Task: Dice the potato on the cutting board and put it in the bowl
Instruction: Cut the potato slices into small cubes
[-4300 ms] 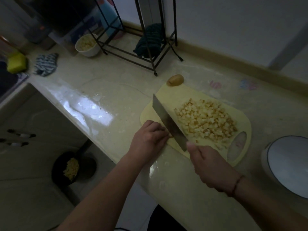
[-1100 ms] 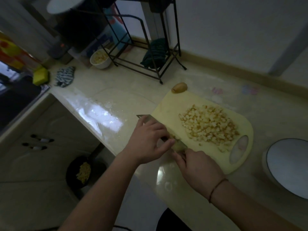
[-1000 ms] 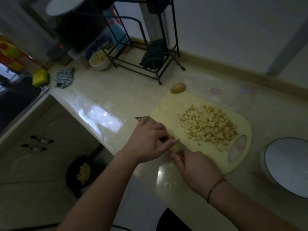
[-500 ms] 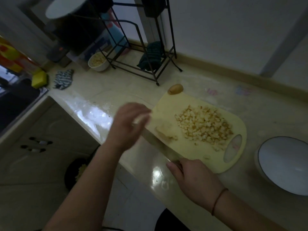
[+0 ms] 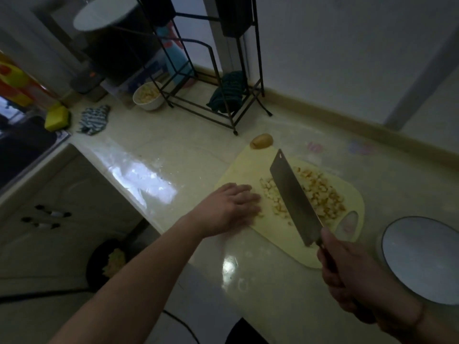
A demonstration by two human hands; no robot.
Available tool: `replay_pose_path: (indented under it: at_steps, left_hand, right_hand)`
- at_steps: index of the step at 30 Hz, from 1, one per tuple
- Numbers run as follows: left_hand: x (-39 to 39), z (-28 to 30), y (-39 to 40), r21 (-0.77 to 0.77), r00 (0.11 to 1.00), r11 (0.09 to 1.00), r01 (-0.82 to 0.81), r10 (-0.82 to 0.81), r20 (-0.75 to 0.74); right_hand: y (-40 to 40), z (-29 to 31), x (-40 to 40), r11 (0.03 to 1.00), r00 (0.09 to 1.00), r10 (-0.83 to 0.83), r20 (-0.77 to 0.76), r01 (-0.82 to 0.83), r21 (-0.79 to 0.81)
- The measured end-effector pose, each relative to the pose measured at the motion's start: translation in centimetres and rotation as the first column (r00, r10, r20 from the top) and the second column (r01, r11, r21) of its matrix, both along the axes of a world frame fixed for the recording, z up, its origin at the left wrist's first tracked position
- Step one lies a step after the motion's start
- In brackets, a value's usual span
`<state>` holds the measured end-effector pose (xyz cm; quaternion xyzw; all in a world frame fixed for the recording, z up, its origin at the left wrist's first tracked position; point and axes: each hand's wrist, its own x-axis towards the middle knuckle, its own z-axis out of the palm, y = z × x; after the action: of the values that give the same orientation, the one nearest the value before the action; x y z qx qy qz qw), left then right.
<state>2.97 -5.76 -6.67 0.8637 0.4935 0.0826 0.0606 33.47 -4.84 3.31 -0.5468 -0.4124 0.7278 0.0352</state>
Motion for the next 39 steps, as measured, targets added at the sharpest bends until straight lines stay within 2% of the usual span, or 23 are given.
replay_pose_path:
  at_steps: [4, 10, 14, 34, 39]
  left_hand:
    - [0.4, -1.3, -0.4, 0.073, 0.996, 0.997, -0.025, 0.019, 0.082]
    - [1.0, -2.5, -1.4, 0.19, 0.945, 0.939, -0.286, 0.245, 0.216]
    - [0.7, -2.3, -2.6, 0.199, 0.886, 0.881, -0.429, 0.368, 0.281]
    - [-0.8, -1.8, -3.6, 0.111, 0.968, 0.978, -0.178, 0.153, 0.201]
    - [0.5, -0.7, -1.7, 0.115, 0.953, 0.976, -0.183, 0.148, 0.265]
  right_hand:
    - [-0.4, -0.2, -0.2, 1.0, 0.999, 0.026, 0.035, -0.026, 0.003]
    - [-0.6, -0.9, -0.7, 0.998, 0.998, 0.065, 0.019, -0.065, -0.005]
    - [-0.6, -1.3, -0.6, 0.997, 0.997, 0.077, 0.021, -0.078, 0.013]
    - [-0.9, -1.7, -0.4, 0.998, 0.997, 0.06, 0.037, -0.061, 0.016]
    - [-0.8, -1.6, -0.4, 0.998, 0.998, 0.058, 0.038, -0.059, 0.025]
